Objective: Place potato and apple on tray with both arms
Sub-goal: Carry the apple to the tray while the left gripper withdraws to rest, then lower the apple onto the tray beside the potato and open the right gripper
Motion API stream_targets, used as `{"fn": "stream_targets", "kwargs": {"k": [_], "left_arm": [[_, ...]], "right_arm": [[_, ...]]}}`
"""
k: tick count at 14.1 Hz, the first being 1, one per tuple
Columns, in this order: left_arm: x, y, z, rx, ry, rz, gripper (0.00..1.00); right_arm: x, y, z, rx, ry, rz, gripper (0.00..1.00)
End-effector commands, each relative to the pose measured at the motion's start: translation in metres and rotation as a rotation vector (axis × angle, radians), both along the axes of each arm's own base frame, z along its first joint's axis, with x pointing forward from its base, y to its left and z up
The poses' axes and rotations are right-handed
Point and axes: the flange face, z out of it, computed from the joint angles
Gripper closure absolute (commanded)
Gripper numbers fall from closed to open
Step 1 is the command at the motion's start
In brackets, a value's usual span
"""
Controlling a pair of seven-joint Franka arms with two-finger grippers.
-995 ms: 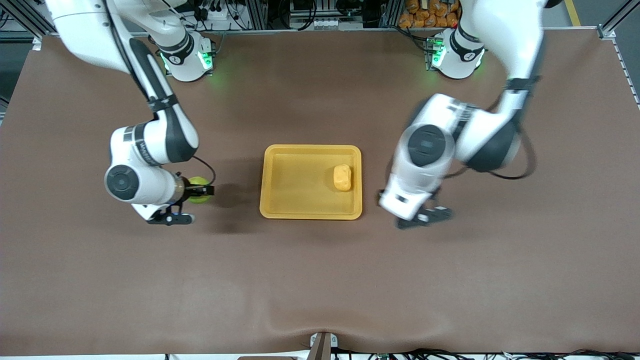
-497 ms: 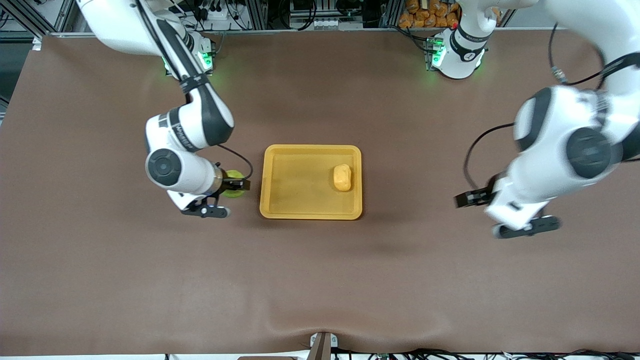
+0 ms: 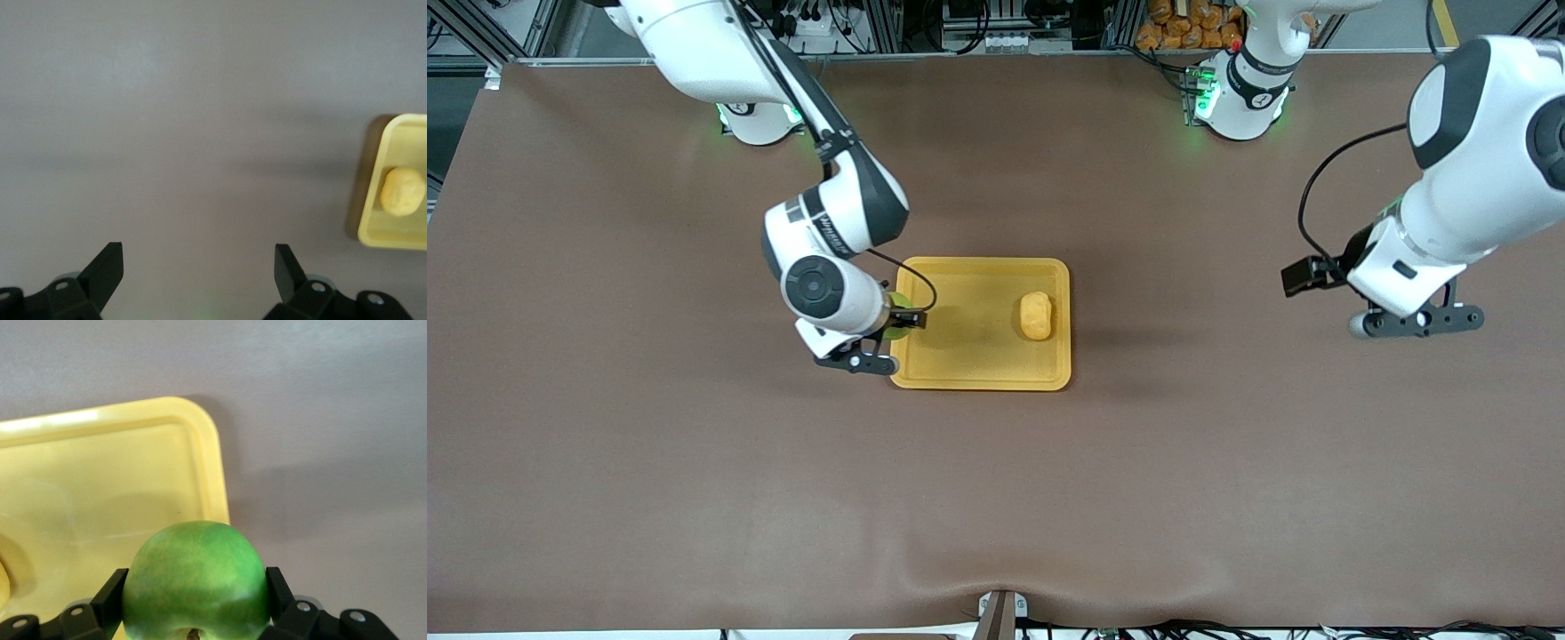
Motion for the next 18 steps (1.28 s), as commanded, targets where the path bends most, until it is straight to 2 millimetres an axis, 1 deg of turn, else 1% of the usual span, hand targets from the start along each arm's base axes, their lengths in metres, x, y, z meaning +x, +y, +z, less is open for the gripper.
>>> {"fn": "stream_targets", "kwargs": {"k": [1, 2, 3, 4, 6, 7, 8, 11, 12, 13, 14, 15, 17, 18], "left_arm": [[-0.028, 0.026, 0.006, -0.006, 0.001, -0.07, 0.0], [-0.035, 0.034, 0.008, -0.005, 0.001, -0.098, 0.0], [-0.037, 0.047, 0.014, -0.008, -0.005, -0.117, 0.0], [-0.037, 0.057, 0.019, -0.009, -0.007, -0.134, 0.0], [-0.044, 0.061, 0.03, 0.001, 0.02, -0.192, 0.0], [-0.047, 0.062, 0.033, -0.001, 0.037, -0.208, 0.0], [-0.048, 0.064, 0.042, -0.001, 0.033, -0.209, 0.0], [-0.051, 0.063, 0.06, -0.001, 0.049, -0.209, 0.0], [-0.05, 0.064, 0.068, 0.0, 0.038, -0.198, 0.0], [-0.049, 0.064, 0.076, 0.001, 0.024, -0.195, 0.0], [-0.05, 0.064, 0.079, 0.0, 0.019, -0.191, 0.0], [-0.052, 0.064, 0.081, -0.001, 0.029, -0.194, 0.0], [-0.052, 0.063, 0.093, -0.009, 0.019, -0.159, 0.0], [-0.052, 0.061, 0.095, -0.008, 0.014, -0.153, 0.0]], "right_arm": [[-0.002, 0.022, -0.016, 0.022, 0.001, -0.034, 1.0], [-0.004, 0.029, -0.025, 0.02, -0.009, -0.047, 1.0], [-0.008, 0.038, -0.033, 0.021, -0.02, -0.055, 1.0], [-0.01, 0.042, -0.04, 0.019, -0.026, -0.057, 1.0], [-0.011, 0.045, -0.051, 0.022, -0.038, -0.056, 1.0], [-0.011, 0.046, -0.053, 0.021, -0.038, -0.056, 1.0], [-0.013, 0.048, -0.054, 0.02, -0.038, -0.052, 1.0], [-0.019, 0.055, -0.071, 0.011, -0.043, -0.069, 1.0], [-0.018, 0.055, -0.071, 0.01, -0.043, -0.07, 0.88], [-0.017, 0.053, -0.072, 0.01, -0.041, -0.078, 0.13], [-0.018, 0.055, -0.071, 0.009, -0.04, -0.073, 0.0], [-0.019, 0.054, -0.071, 0.007, -0.037, -0.072, 0.0], [-0.017, 0.055, -0.066, 0.011, -0.04, -0.069, 0.0], [-0.016, 0.054, -0.063, 0.014, -0.043, -0.068, 0.0]]}}
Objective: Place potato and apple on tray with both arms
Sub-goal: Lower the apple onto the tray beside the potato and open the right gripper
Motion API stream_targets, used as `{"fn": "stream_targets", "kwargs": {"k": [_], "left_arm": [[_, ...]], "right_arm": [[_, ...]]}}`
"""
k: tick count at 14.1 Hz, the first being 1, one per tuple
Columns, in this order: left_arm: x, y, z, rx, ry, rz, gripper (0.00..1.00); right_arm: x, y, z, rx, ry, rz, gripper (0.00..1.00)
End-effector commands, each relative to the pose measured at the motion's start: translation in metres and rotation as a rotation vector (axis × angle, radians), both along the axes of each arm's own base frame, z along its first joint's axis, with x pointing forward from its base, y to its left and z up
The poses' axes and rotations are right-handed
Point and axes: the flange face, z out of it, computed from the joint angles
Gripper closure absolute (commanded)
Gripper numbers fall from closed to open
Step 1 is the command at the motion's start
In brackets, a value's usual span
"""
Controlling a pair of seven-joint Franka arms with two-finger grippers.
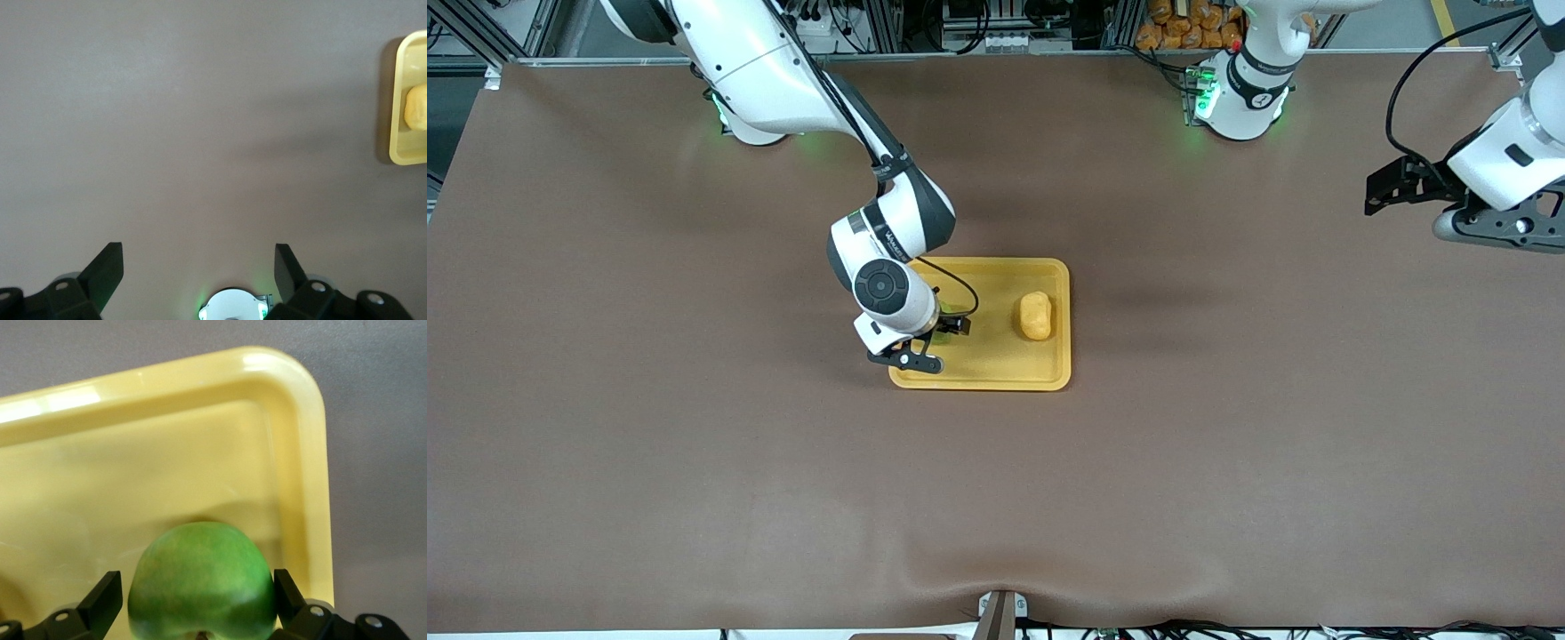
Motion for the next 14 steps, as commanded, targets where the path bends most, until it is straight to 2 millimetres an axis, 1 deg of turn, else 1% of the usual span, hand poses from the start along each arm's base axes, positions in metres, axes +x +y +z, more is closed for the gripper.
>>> {"fn": "stream_targets", "kwargs": {"k": [1, 2, 5, 7, 9, 11, 13, 14], "left_arm": [[-0.004, -0.003, 0.015, -0.007, -0.005, 0.021, 0.0], [-0.008, -0.001, 0.019, -0.006, -0.002, 0.024, 0.0], [-0.005, 0.003, 0.016, -0.007, 0.0, 0.045, 0.0], [-0.006, 0.005, 0.02, -0.003, -0.008, 0.045, 0.0], [-0.005, 0.004, 0.018, 0.001, -0.004, 0.044, 0.0], [-0.001, -0.004, 0.009, 0.005, 0.014, 0.039, 0.0], [-0.002, -0.007, 0.011, 0.007, 0.011, 0.035, 0.0], [-0.002, -0.007, 0.011, 0.007, 0.011, 0.035, 0.0]], "right_arm": [[0.004, 0.004, 0.011, 0.009, 0.003, -0.015, 0.0], [0.005, 0.005, 0.018, 0.006, 0.015, -0.012, 0.0], [0.02, 0.007, 0.052, -0.008, 0.047, 0.004, 0.0], [0.025, 0.007, 0.069, -0.009, 0.052, 0.007, 0.0], [0.044, -0.014, 0.089, -0.002, 0.046, -0.024, 0.0], [0.066, -0.04, 0.127, -0.006, 0.068, -0.045, 0.0], [0.081, -0.057, 0.16, -0.006, 0.076, -0.059, 0.0], [0.088, -0.073, 0.17, -0.018, 0.079, -0.074, 0.0]]}}
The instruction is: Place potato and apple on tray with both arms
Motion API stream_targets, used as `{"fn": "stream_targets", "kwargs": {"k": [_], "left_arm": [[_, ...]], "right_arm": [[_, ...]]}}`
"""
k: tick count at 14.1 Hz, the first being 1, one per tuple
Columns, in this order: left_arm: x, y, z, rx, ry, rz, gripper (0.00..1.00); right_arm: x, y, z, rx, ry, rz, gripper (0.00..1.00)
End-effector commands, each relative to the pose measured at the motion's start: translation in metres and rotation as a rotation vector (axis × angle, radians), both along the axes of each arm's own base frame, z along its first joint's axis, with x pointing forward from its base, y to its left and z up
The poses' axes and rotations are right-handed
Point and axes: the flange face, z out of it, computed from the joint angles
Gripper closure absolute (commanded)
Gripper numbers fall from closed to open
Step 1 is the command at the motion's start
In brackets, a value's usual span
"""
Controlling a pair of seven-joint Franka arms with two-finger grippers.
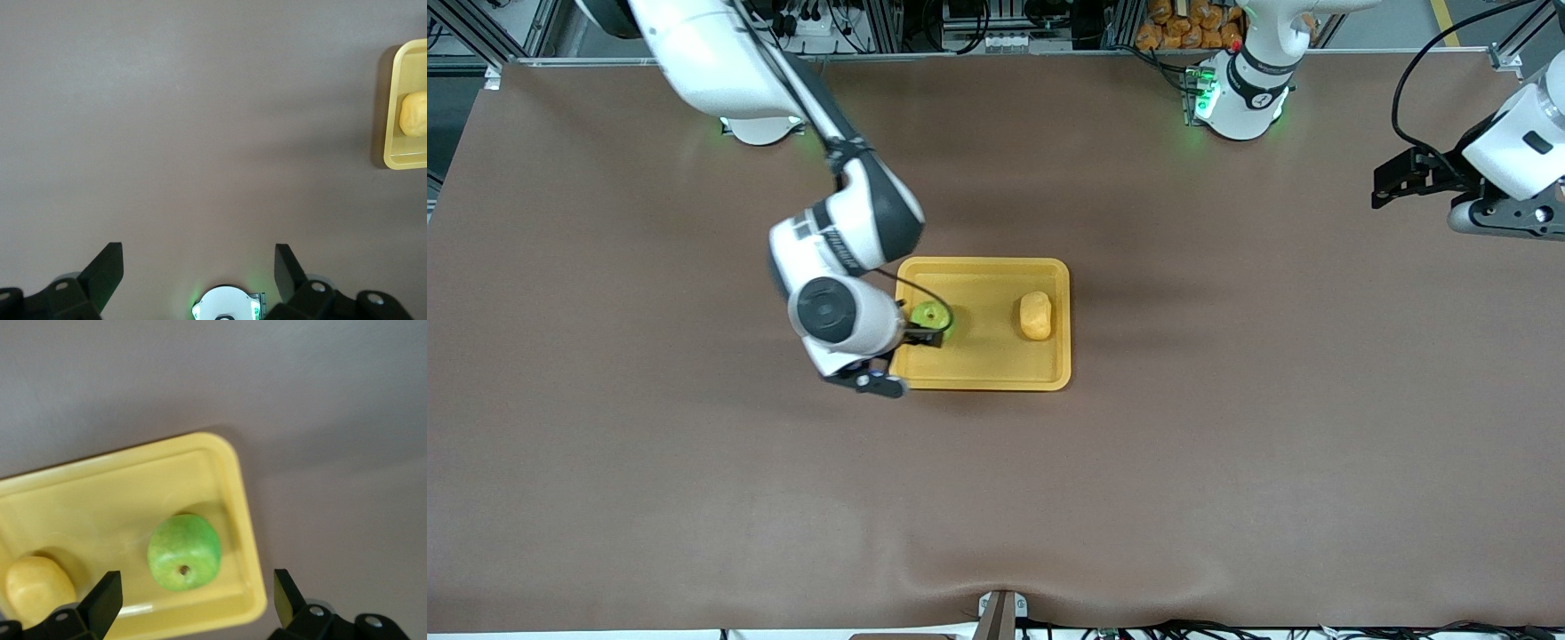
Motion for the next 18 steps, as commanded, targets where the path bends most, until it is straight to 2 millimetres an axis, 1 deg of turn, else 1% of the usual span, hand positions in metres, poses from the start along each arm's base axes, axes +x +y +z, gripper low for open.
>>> {"fn": "stream_targets", "kwargs": {"k": [1, 2, 4, 6, 7, 8, 9, 10, 13, 14, 15, 17, 18], "left_arm": [[-0.001, -0.003, 0.004, 0.004, 0.004, 0.011, 0.0], [-0.001, -0.001, 0.003, 0.004, 0.007, 0.014, 0.0], [0.0, 0.0, 0.003, 0.004, 0.005, 0.017, 0.0], [0.002, 0.001, 0.003, 0.001, -0.012, 0.017, 0.0], [0.005, 0.001, 0.003, -0.006, -0.042, 0.018, 0.0], [0.007, 0.0, 0.005, -0.01, -0.066, 0.017, 0.0], [0.009, -0.001, 0.005, -0.011, -0.076, 0.013, 0.0], [0.009, -0.001, 0.005, -0.012, -0.079, 0.011, 0.0], [0.006, -0.003, 0.001, -0.011, -0.069, -0.002, 0.0], [0.006, -0.004, 0.001, -0.013, -0.069, -0.005, 0.0], [0.006, -0.004, 0.001, -0.014, -0.069, -0.005, 0.0], [0.006, -0.005, 0.001, -0.016, -0.067, -0.008, 0.0], [0.006, -0.006, 0.001, -0.016, -0.067, -0.01, 0.0]], "right_arm": [[0.023, -0.037, 0.042, -0.002, -0.015, -0.033, 0.0], [0.031, -0.051, 0.057, 0.01, -0.032, -0.041, 0.0], [0.037, -0.073, 0.083, 0.03, -0.065, -0.016, 0.0], [0.041, -0.096, 0.1, 0.034, -0.078, -0.016, 0.0], [0.044, -0.11, 0.106, 0.036, -0.08, -0.012, 0.0], [0.044, -0.121, 0.116, 0.03, -0.097, 0.007, 0.0], [0.045, -0.133, 0.129, 0.021, -0.121, 0.026, 0.0], [0.045, -0.143, 0.138, 0.011, -0.132, 0.026, 0.0], [0.045, -0.177, 0.168, 0.012, -0.164, -0.02, 0.0], [0.044, -0.195, 0.181, 0.02, -0.176, -0.047, 0.0], [0.042, -0.205, 0.191, 0.026, -0.186, -0.061, 0.0], [0.037, -0.218, 0.204, 0.022, -0.202, -0.076, 0.0], [0.036, -0.228, 0.213, 0.025, -0.217, -0.082, 0.0]]}}
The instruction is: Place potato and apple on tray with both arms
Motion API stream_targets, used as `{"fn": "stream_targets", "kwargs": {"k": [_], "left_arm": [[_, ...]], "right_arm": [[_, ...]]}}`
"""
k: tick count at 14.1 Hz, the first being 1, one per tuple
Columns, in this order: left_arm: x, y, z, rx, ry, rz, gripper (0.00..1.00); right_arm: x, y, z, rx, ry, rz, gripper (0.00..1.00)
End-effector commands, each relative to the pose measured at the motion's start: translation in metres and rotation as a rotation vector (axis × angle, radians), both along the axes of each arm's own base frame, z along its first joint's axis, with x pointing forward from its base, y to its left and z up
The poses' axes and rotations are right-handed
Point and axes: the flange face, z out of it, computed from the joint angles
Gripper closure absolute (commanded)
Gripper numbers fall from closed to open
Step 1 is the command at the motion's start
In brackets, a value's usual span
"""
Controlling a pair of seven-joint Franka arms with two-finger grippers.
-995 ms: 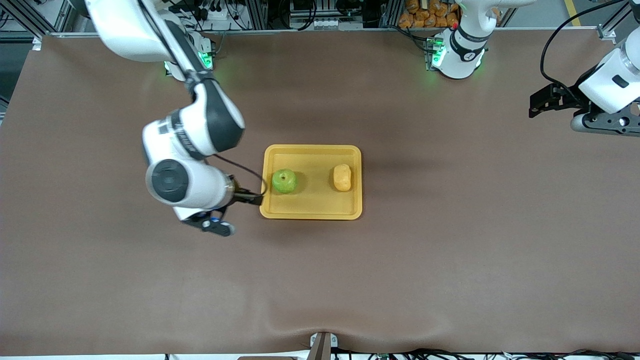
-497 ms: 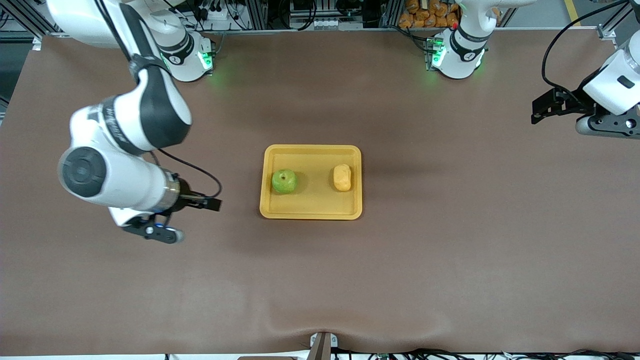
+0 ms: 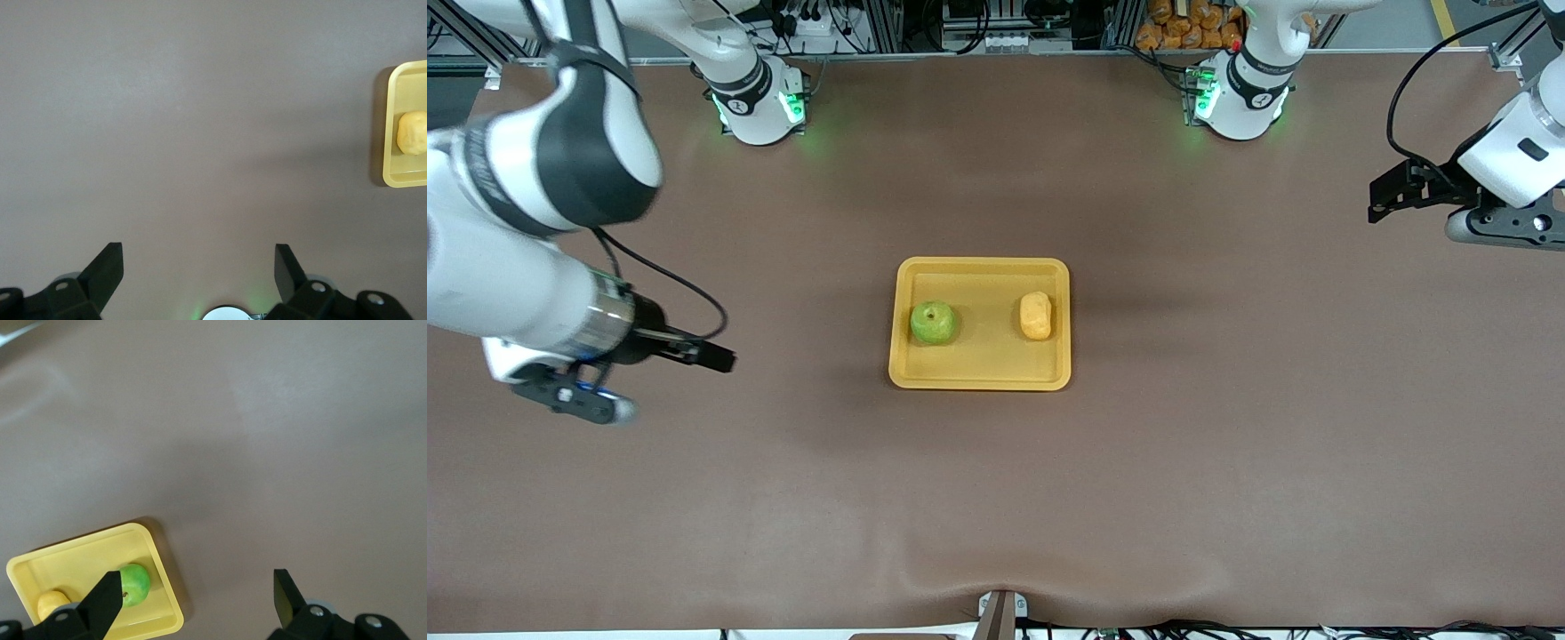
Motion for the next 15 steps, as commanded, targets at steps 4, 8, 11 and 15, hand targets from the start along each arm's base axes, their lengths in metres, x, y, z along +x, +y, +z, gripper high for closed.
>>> {"fn": "stream_targets", "kwargs": {"k": [4, 8, 11, 15], "left_arm": [[-0.002, -0.001, 0.001, -0.012, -0.005, -0.002, 0.0], [-0.002, 0.001, 0.0, -0.012, -0.004, 0.001, 0.0], [-0.002, 0.001, 0.0, -0.012, -0.004, 0.002, 0.0], [-0.002, 0.001, -0.001, -0.012, -0.001, 0.002, 0.0]], "right_arm": [[-0.027, -0.063, 0.039, 0.005, -0.003, 0.005, 0.0], [-0.043, -0.105, 0.066, 0.019, -0.018, 0.062, 0.0], [-0.06, -0.129, 0.086, 0.018, -0.02, 0.096, 0.0], [-0.099, -0.145, 0.118, 0.008, -0.01, 0.077, 0.0]]}}
